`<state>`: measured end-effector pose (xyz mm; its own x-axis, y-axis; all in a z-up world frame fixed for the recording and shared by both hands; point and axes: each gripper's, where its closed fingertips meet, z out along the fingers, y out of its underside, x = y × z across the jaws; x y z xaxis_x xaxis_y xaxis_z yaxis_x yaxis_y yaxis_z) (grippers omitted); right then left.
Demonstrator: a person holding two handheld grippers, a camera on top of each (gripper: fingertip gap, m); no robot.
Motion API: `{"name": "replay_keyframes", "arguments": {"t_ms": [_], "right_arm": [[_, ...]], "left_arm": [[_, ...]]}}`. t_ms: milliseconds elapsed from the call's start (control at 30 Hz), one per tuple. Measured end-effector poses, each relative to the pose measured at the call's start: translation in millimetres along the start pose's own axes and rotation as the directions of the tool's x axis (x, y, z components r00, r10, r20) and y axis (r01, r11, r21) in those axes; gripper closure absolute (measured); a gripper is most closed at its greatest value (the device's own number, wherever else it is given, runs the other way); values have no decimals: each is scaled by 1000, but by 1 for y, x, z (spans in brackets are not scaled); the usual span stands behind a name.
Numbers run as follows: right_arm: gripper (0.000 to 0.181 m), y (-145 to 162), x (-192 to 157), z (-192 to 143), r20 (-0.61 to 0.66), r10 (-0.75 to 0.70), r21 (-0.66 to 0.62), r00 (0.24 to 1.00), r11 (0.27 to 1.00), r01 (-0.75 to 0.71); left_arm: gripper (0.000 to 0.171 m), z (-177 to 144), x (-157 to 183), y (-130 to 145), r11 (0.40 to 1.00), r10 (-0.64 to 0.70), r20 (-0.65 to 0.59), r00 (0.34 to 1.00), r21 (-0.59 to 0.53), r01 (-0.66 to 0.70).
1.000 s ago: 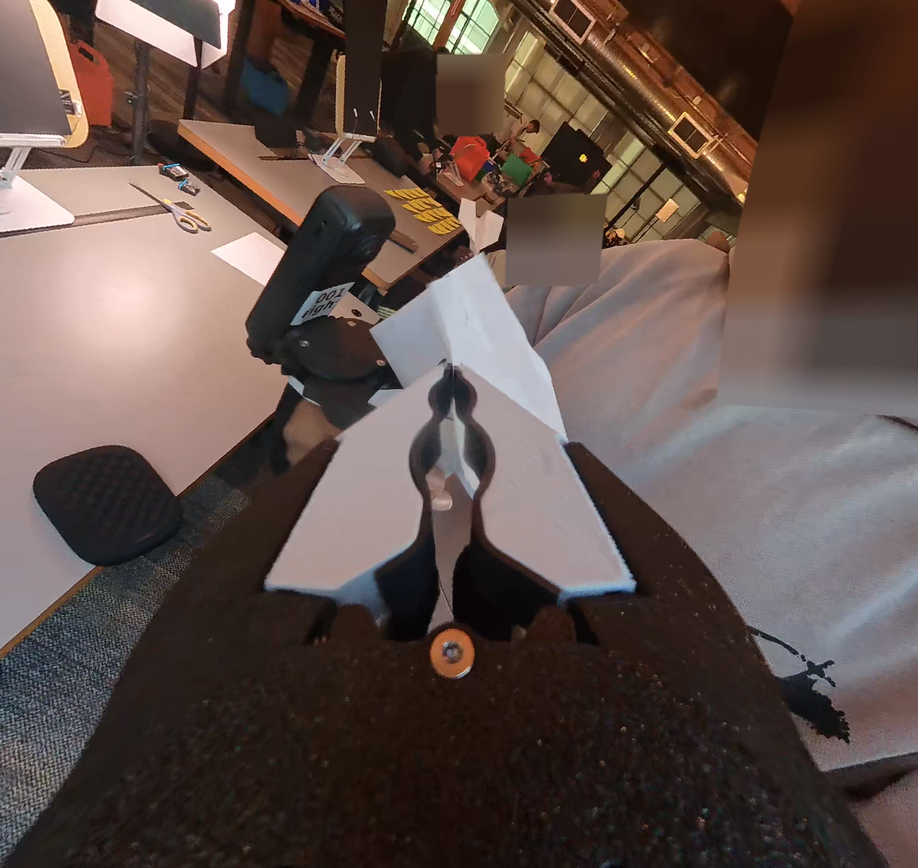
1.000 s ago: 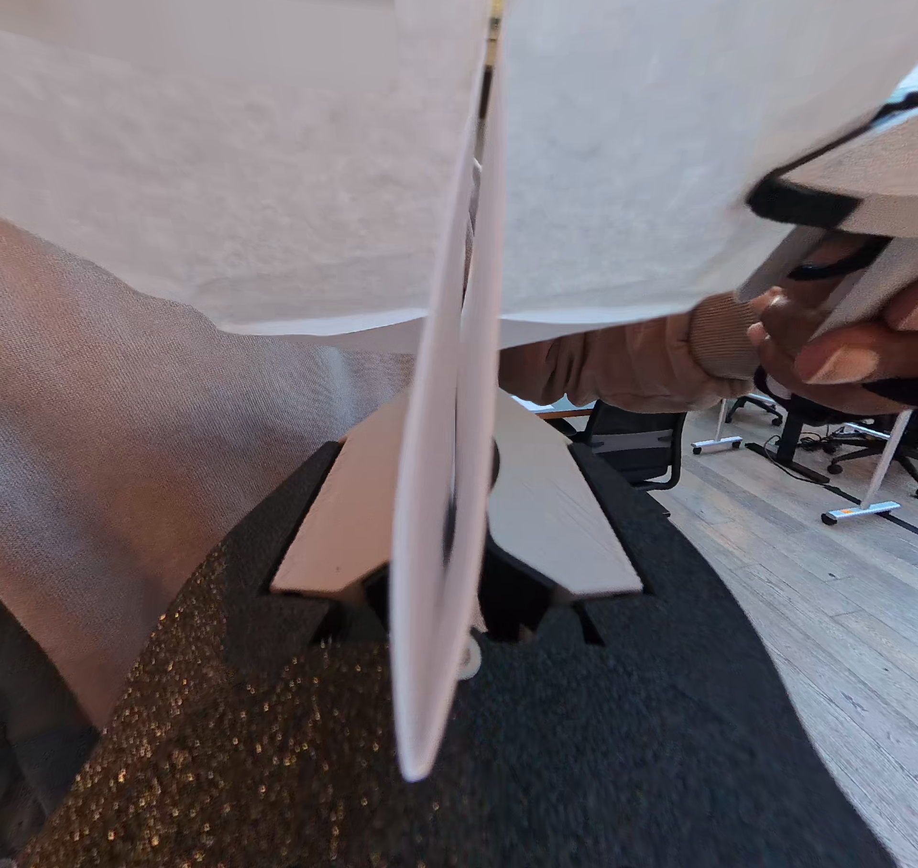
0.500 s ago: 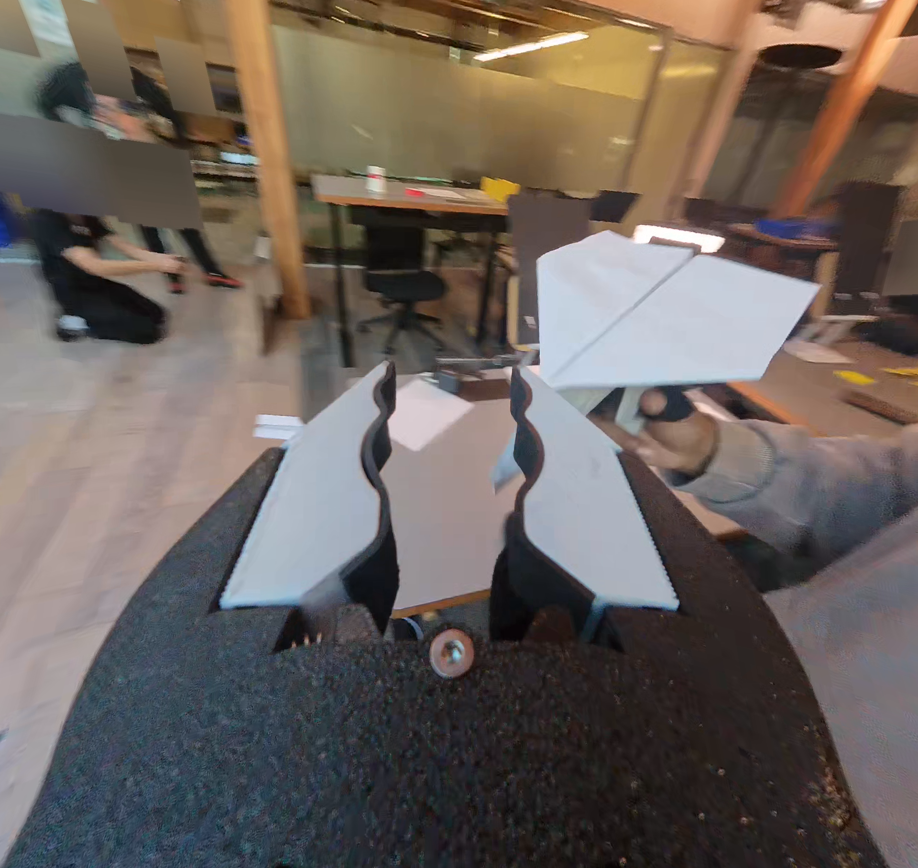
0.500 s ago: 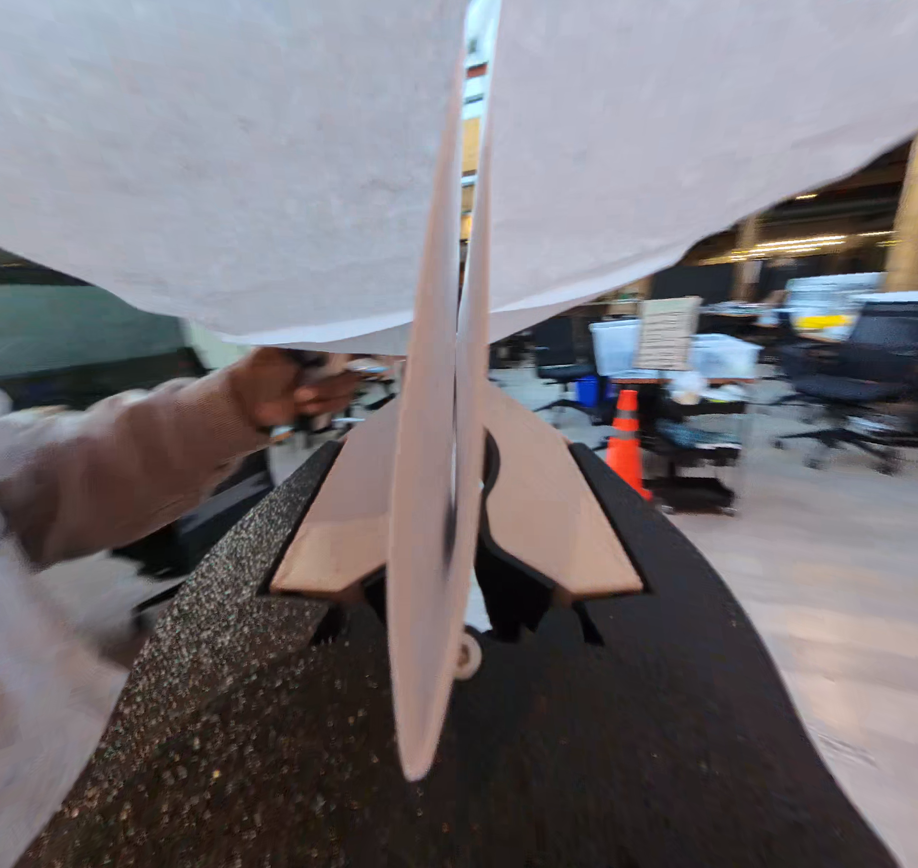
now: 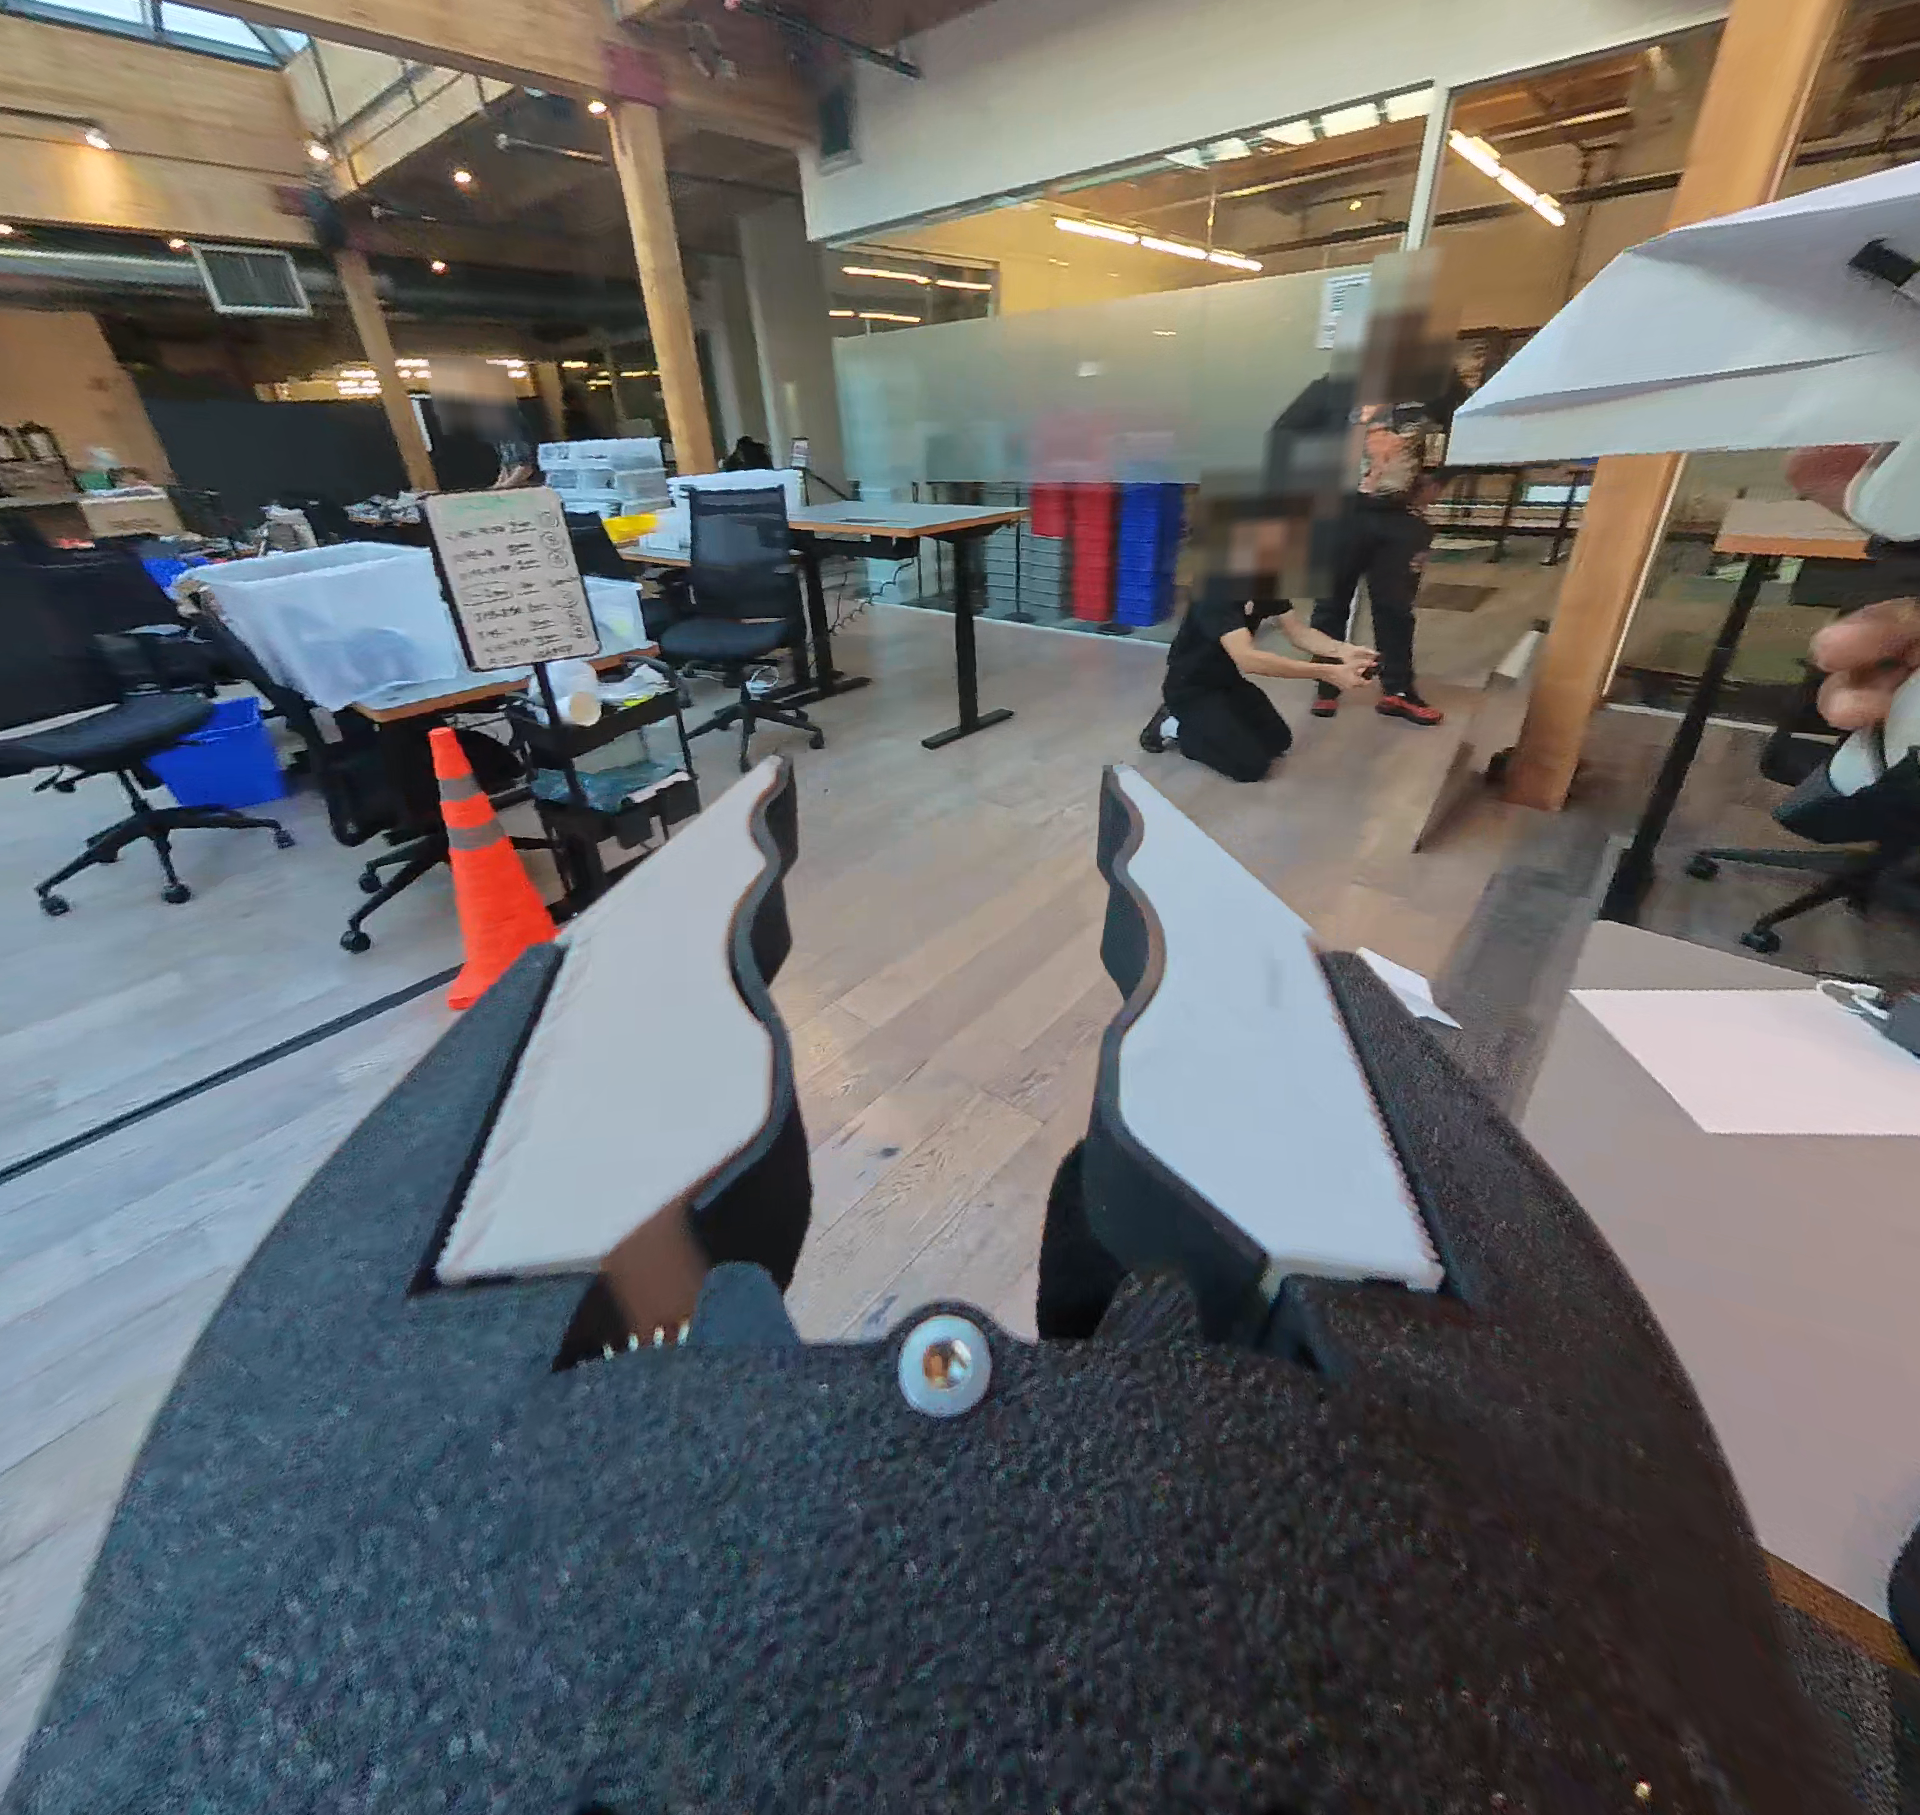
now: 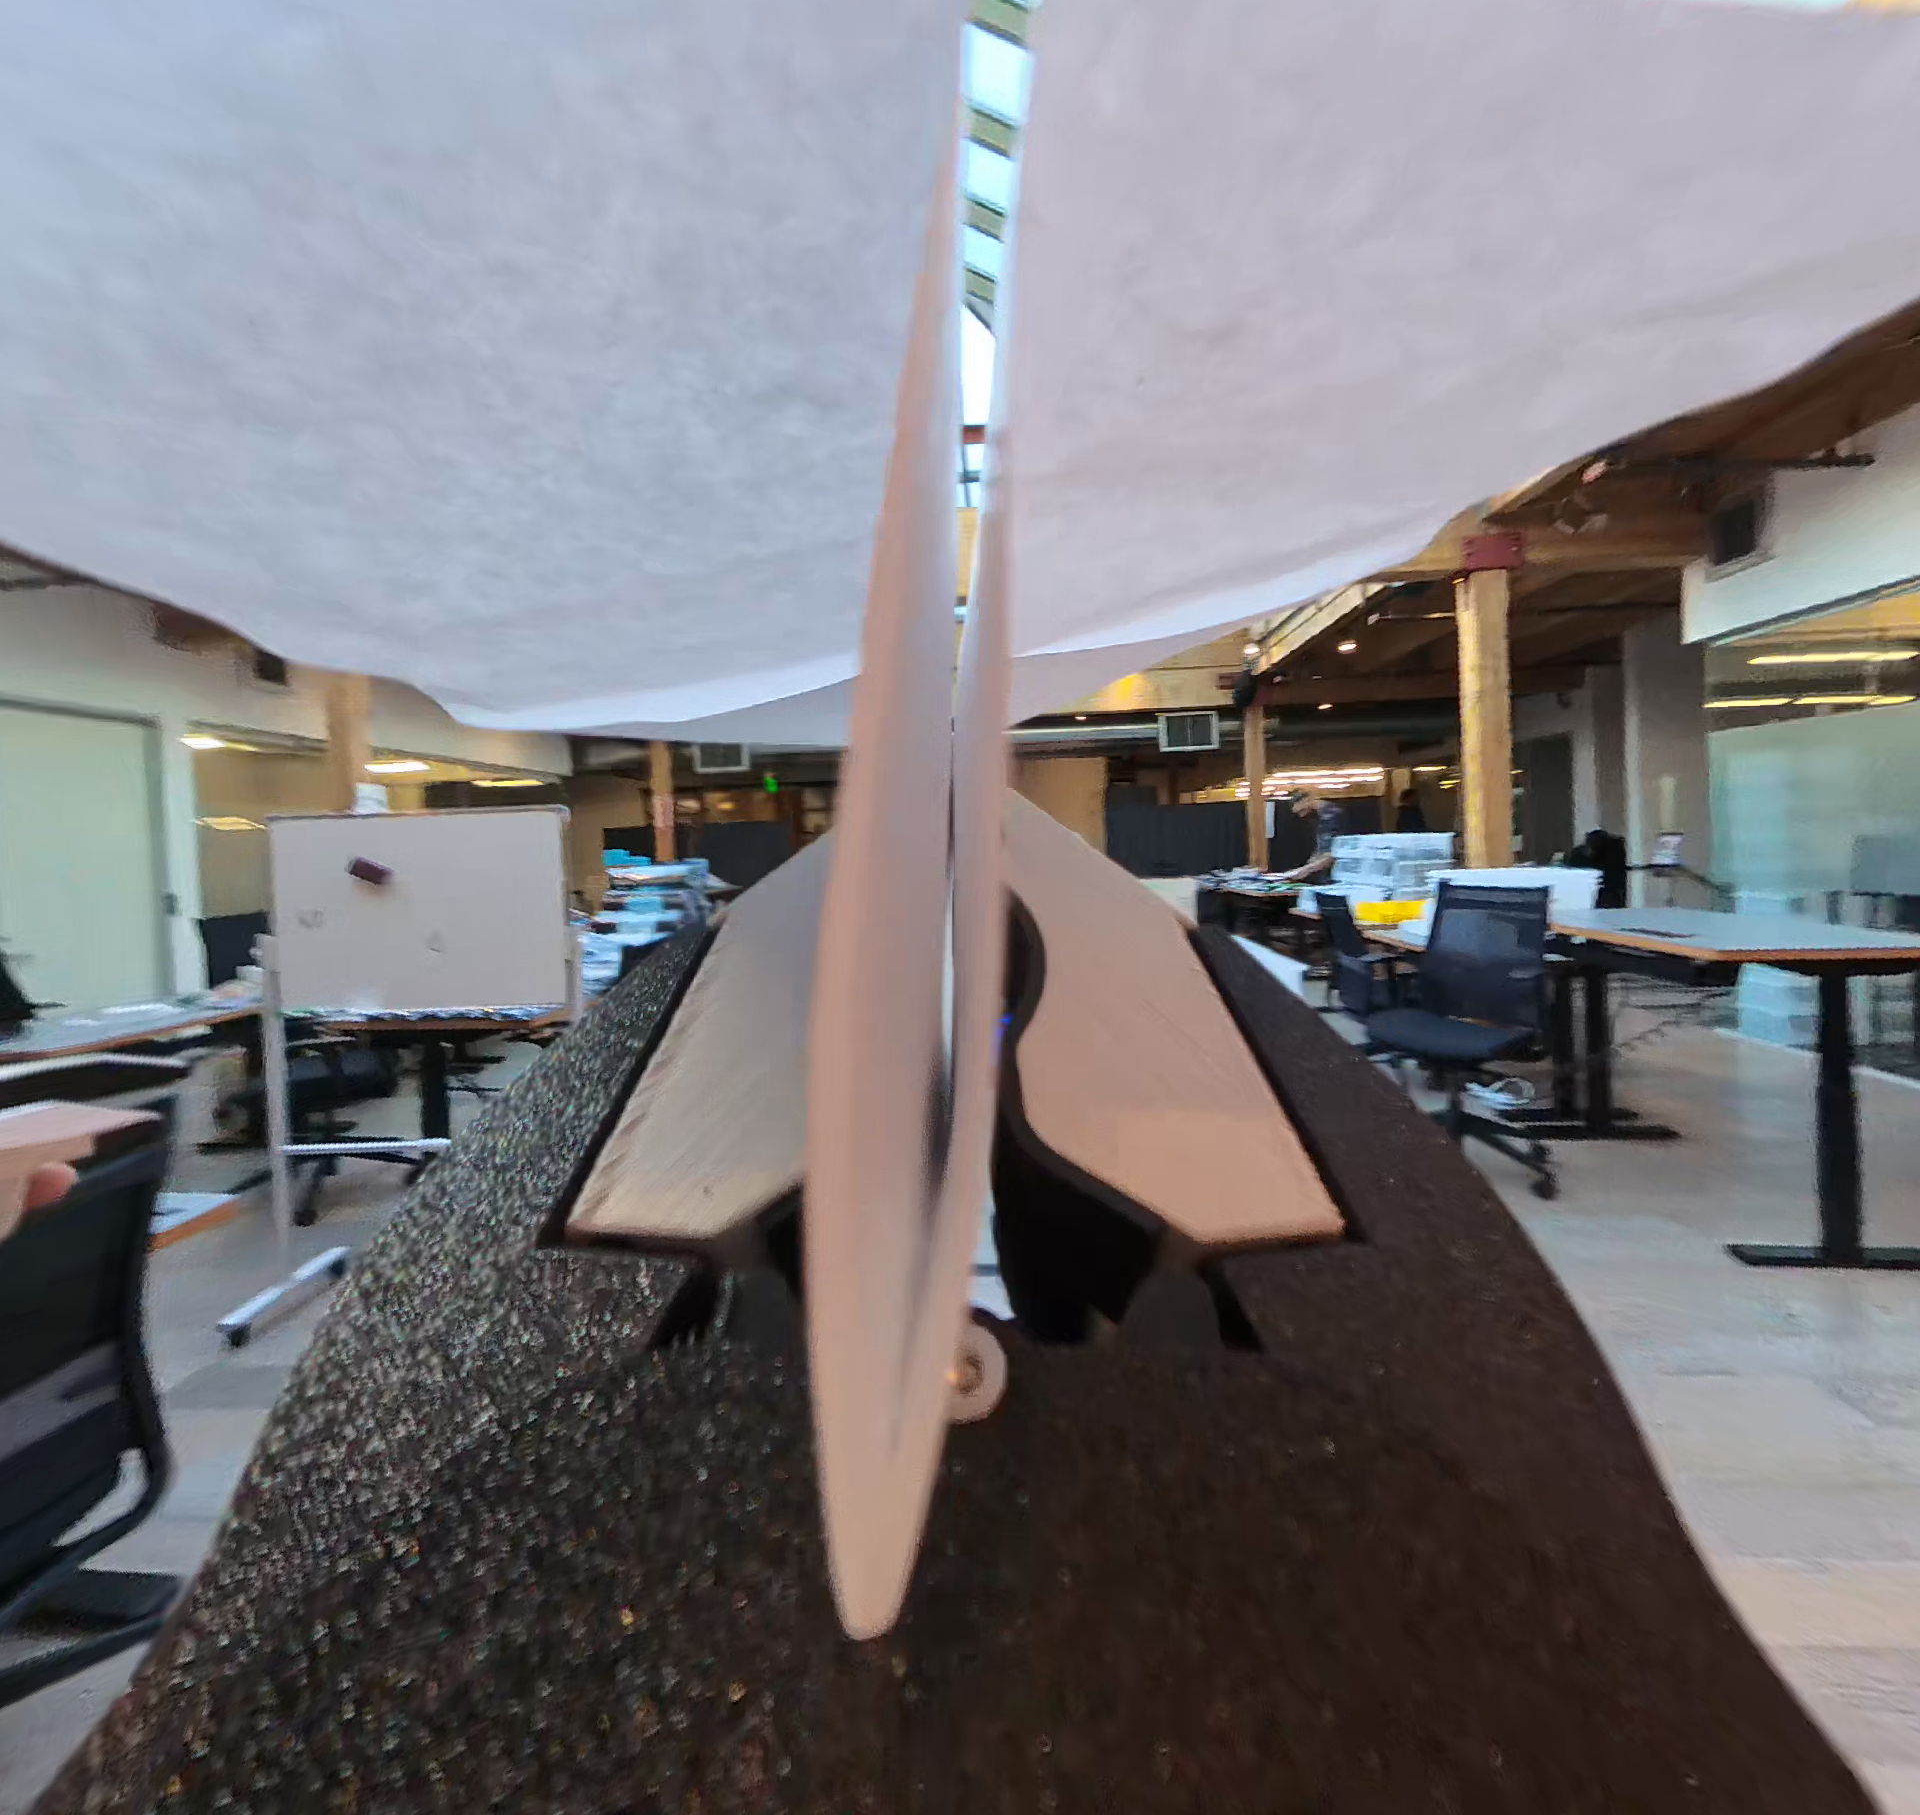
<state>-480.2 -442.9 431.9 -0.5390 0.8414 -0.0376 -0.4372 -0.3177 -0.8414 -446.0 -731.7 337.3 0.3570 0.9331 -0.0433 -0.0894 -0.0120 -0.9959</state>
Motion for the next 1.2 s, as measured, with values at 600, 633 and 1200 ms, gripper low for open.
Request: {"name": "replay_keyframes", "arguments": {"t_ms": [600, 633, 1200], "right_arm": [[181, -347, 26, -211, -235, -471, 155, 850, 845, 512], [181, -367, 17, -227, -262, -497, 173, 828, 819, 546], [181, -301, -25, -131, -221, -374, 445, 901, 784, 434]], "left_arm": [[103, 10, -27, 6, 998, -27, 74, 997, -57, 31], [103, 13, -27, 5, 998, -30, 76, 997, -53, 34], [104, 7, -69, -3, 1000, -11, 124, 992, -1, 11]]}}
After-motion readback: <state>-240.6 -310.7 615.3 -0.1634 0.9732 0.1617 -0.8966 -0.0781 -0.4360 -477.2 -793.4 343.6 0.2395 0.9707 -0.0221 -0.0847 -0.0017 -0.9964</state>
